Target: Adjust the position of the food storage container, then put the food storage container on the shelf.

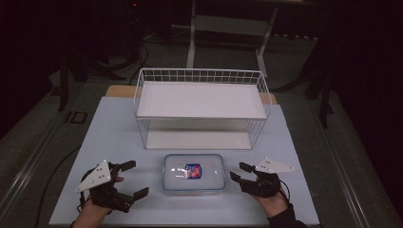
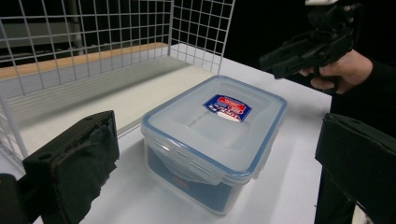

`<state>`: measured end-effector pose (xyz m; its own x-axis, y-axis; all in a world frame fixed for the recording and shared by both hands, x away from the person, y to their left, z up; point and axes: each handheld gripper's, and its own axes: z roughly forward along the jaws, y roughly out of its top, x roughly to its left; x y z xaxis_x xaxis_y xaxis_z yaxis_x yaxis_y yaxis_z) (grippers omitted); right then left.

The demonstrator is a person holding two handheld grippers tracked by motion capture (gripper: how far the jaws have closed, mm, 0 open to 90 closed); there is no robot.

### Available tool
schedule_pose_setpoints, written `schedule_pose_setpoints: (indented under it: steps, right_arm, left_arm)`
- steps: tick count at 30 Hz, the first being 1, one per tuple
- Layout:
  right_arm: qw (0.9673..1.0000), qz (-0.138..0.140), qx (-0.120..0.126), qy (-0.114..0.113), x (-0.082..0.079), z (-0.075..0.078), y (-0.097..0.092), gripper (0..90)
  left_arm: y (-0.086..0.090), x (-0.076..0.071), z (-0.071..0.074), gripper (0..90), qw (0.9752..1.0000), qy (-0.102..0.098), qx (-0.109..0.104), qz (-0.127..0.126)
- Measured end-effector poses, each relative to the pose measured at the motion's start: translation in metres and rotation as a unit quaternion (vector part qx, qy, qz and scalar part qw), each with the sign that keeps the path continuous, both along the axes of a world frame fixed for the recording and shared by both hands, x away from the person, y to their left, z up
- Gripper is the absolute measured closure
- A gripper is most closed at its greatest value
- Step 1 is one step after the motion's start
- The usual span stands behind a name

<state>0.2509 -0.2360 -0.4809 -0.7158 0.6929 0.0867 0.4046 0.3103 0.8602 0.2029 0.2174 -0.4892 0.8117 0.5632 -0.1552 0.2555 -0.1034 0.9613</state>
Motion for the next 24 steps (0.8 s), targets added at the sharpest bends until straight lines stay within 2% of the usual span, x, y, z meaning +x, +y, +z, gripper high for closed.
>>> schedule_pose_setpoints:
  steps: [1, 2, 4, 5, 8, 9, 11, 13, 15, 18, 20, 22, 24]
  right_arm:
    - [1.0000, 0.000, 0.000, 0.000, 0.000, 0.000, 0.000, 42.8]
    - [0.9999, -0.002, -0.001, -0.011, -0.002, 0.002, 0.000, 36.1]
    - [0.9998, -0.002, -0.001, -0.019, -0.004, 0.004, 0.000, 31.8]
    - [0.9998, 0.002, 0.000, -0.022, -0.005, 0.006, 0.001, 26.6]
    - [0.9994, 0.013, 0.014, -0.030, -0.008, 0.011, 0.001, 17.4]
    - [0.9994, 0.013, 0.014, -0.030, -0.008, 0.011, 0.001, 17.4]
    - [0.9989, 0.019, 0.011, -0.042, -0.012, 0.016, 0.004, 12.4]
    - [0.9983, 0.019, 0.000, -0.055, -0.016, 0.020, 0.007, 12.5]
    - [0.9978, 0.015, 0.003, -0.064, -0.019, 0.024, 0.009, 13.6]
    - [0.9973, 0.026, 0.015, -0.066, -0.022, 0.031, 0.011, 15.3]
    - [0.9977, 0.030, 0.014, -0.060, -0.022, 0.034, 0.012, 17.1]
    - [0.9983, 0.037, 0.015, -0.043, -0.020, 0.035, 0.012, 17.0]
    - [0.9985, 0.034, 0.014, -0.040, -0.019, 0.037, 0.014, 14.9]
  left_arm:
    - [0.000, 0.000, 0.000, 0.0, 1.0000, 0.000, 0.000, 0.000]
    - [0.000, 0.000, 0.000, 0.0, 1.0000, 0.001, -0.001, -0.002]
    - [-0.002, 0.001, -0.001, 0.0, 1.0000, 0.003, 0.004, -0.005]
    - [-0.004, 0.002, -0.001, 0.0, 1.0000, 0.006, 0.004, -0.006]
    - [-0.009, 0.003, 0.000, 0.0, 0.9998, 0.013, 0.002, -0.014]
    - [-0.009, 0.003, 0.000, 0.0, 0.9998, 0.013, 0.002, -0.014]
    - [-0.015, 0.003, 0.007, 0.0, 0.9997, 0.010, 0.002, -0.023]
    - [-0.019, 0.003, 0.013, 0.0, 0.9995, 0.010, 0.000, -0.030]
    - [-0.023, 0.003, 0.020, 0.0, 0.9993, 0.015, -0.003, -0.033]
    - [-0.031, 0.003, 0.031, 0.0, 0.9994, 0.014, 0.008, -0.032]
    - [-0.036, 0.004, 0.039, 0.0, 0.9992, 0.019, 0.016, -0.031]
    - [-0.040, 0.006, 0.044, 0.0, 0.9989, 0.028, 0.012, -0.036]
    - [-0.043, 0.008, 0.050, 0.0, 0.9984, 0.040, 0.012, -0.037]
